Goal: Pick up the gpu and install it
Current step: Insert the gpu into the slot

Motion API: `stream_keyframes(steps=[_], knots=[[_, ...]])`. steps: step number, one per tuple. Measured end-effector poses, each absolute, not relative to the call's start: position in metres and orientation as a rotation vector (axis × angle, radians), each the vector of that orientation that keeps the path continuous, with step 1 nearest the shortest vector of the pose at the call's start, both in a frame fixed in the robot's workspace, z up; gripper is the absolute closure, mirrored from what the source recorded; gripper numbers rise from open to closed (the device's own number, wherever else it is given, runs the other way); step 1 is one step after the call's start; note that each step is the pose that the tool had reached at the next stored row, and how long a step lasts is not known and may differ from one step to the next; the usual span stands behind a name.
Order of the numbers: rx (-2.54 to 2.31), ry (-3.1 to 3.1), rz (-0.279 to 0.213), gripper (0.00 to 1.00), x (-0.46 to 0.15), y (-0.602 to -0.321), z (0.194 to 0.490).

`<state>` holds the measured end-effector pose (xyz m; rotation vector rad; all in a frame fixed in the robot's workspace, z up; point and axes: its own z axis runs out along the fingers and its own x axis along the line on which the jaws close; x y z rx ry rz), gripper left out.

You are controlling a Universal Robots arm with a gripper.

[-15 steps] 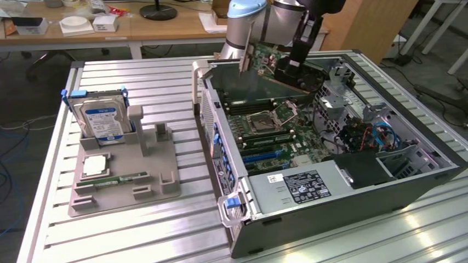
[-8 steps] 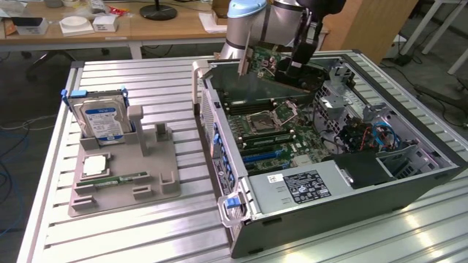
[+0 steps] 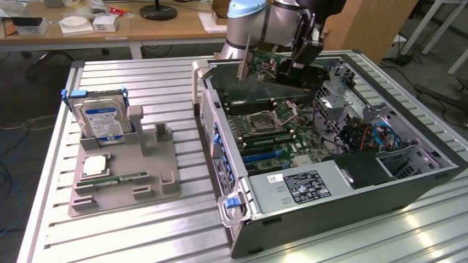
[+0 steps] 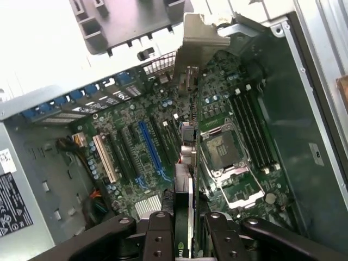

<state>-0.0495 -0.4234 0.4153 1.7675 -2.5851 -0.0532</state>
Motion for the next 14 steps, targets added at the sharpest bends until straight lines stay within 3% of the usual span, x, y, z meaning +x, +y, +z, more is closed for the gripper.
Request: stream_keyframes(steps=[14], knots=[[2.01, -2.418, -0.033, 0.74, -0.0495, -0.4234, 0.4139]])
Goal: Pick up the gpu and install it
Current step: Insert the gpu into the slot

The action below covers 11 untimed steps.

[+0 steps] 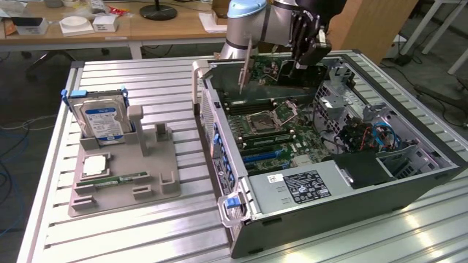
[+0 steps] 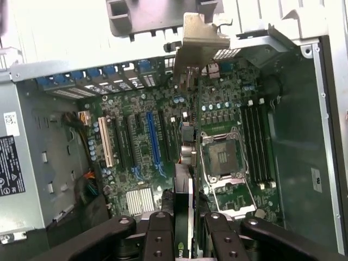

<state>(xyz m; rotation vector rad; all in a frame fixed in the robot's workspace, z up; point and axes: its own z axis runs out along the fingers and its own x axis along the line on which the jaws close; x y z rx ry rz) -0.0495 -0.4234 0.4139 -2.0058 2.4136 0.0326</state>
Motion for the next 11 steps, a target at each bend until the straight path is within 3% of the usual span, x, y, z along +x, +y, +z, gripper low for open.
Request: stream_keyframes(steps=[5, 11], knots=[[-1.992, 2.389, -0.01, 0.74, -0.0496, -0.4235, 0.4125], [-2.047, 2.334, -0.02, 0.74, -0.0495, -0.4236, 0.4092]])
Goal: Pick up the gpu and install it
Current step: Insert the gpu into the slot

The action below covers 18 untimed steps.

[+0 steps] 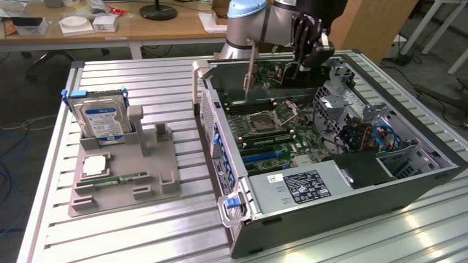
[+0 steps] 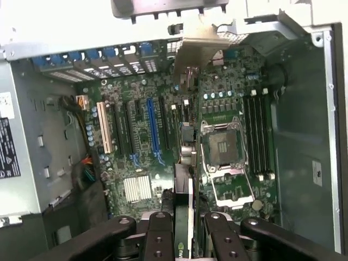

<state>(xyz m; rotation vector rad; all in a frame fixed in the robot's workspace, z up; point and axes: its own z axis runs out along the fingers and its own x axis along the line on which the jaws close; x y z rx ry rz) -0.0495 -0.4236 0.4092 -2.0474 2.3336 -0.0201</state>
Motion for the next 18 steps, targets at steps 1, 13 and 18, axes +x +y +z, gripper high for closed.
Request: stream_keyframes(steps=[1, 13, 18], knots=[[-2.068, 2.315, -0.02, 0.74, -0.05, -0.424, 0.408], [-2.161, 2.225, -0.018, 0.74, -0.049, -0.428, 0.394], [-2.161, 2.227, -0.017, 0.74, -0.049, -0.43, 0.386]])
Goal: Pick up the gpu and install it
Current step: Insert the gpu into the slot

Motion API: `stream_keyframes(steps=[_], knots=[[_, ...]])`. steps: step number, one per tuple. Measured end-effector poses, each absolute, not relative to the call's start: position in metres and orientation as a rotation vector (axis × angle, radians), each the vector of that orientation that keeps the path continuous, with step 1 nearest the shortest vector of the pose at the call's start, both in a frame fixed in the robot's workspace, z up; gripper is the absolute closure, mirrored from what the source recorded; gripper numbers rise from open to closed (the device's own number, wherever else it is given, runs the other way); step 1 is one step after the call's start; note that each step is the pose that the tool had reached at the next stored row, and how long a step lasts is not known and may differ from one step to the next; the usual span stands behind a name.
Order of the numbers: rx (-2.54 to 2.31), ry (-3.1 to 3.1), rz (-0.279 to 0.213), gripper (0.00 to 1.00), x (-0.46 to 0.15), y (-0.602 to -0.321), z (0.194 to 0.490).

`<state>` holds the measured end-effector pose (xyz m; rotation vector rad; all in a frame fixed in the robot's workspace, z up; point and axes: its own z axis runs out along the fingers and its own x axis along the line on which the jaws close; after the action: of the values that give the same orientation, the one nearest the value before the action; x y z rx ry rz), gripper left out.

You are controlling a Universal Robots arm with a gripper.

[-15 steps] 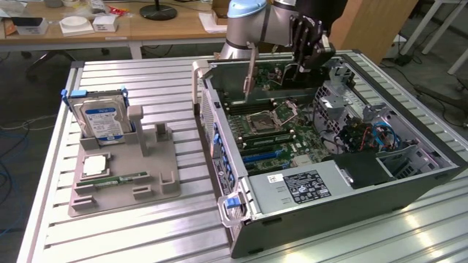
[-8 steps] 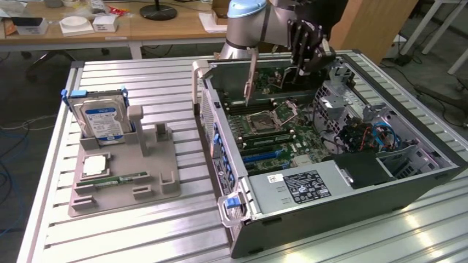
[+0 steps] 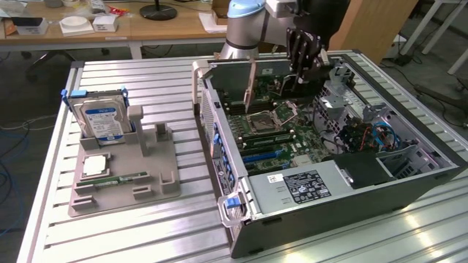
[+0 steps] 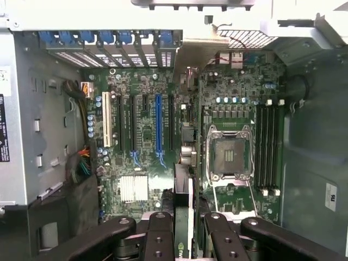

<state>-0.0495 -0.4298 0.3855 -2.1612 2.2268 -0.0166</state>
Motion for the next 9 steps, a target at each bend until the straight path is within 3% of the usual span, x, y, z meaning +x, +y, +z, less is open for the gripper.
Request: stream_keyframes(steps=[9], knots=[[-2.162, 2.23, -0.013, 0.74, -0.052, -0.43, 0.369]])
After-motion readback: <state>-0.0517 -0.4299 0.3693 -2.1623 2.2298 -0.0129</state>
